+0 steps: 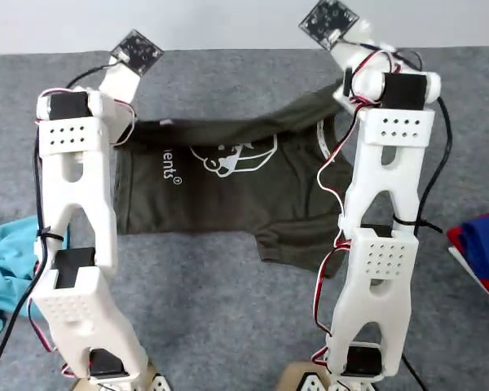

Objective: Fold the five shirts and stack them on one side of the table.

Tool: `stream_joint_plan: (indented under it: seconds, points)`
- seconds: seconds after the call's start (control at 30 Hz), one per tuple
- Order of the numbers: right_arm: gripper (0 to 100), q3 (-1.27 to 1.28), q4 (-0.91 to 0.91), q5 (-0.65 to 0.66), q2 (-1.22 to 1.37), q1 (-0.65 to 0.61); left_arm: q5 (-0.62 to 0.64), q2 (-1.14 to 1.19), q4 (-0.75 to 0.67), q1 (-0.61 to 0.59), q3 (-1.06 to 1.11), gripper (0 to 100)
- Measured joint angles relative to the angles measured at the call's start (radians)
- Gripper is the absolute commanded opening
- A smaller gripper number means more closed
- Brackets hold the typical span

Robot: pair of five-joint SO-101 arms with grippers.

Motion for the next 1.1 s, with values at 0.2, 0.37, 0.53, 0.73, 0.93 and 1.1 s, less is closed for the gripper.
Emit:
stream_joint_plan:
  seconds: [0.2, 0.37, 0.53, 0.73, 0.93, 1.1]
  points:
    - [1.1, -0.002, 0.064, 0.0, 0.0, 0.002, -0.081, 0.0, 0.075, 0.0, 0.0, 1]
    - [1.3, 0.052, 0.064, 0.0, -0.003, 0.011, -0.13, 0.0, 0.138, 0.0, 0.0, 1]
    - [1.3, 0.327, 0.066, -0.038, -0.143, 0.018, -0.141, 0.0, 0.146, -0.011, 0.0, 1]
    - [1.2, 0.667, 0.066, -0.13, -0.367, 0.018, -0.14, 0.0, 0.146, -0.048, 0.0, 1]
    - [1.2, 0.936, 0.066, -0.166, -0.583, 0.018, -0.141, 0.0, 0.146, -0.049, 0.049, 1]
    - [1.2, 1.206, 0.066, -0.169, -0.72, 0.018, -0.17, 0.0, 0.146, -0.049, 0.087, 1]
